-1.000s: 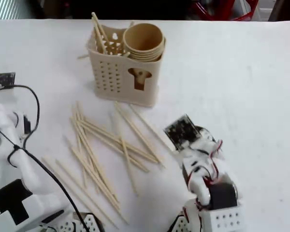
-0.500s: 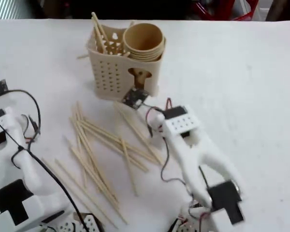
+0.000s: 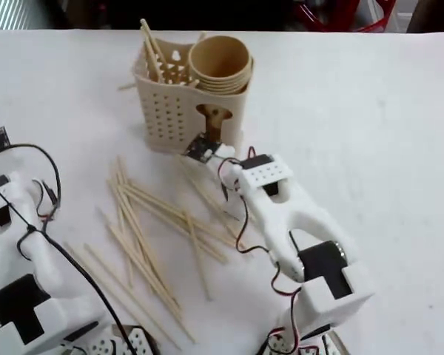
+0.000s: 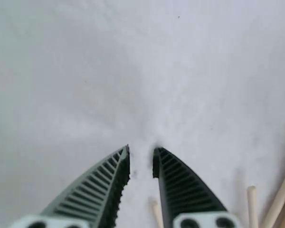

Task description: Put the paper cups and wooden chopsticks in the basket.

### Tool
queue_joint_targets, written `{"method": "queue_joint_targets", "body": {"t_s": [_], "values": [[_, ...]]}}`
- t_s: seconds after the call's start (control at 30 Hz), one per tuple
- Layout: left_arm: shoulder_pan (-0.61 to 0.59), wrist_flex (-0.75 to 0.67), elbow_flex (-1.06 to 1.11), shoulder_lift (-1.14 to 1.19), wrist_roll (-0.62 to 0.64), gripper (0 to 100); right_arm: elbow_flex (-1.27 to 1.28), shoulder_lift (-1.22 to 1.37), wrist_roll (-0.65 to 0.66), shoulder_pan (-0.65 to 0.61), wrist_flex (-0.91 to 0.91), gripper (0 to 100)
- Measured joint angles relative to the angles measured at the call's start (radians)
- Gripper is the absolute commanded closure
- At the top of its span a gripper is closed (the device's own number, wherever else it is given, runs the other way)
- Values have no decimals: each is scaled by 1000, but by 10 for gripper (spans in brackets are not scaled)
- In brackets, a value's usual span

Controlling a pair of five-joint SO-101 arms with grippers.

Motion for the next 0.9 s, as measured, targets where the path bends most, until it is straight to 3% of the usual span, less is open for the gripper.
{"method": "queue_joint_targets", "body": {"t_s": [0.43,0.73,0.9], "values": [[0,0,0,0,0,898,23,-71,-54,75,60,981],[0,0,0,0,0,898,302,-549,-68,72,78,981],[0,0,0,0,0,898,318,-858,-124,71,80,981]]}}
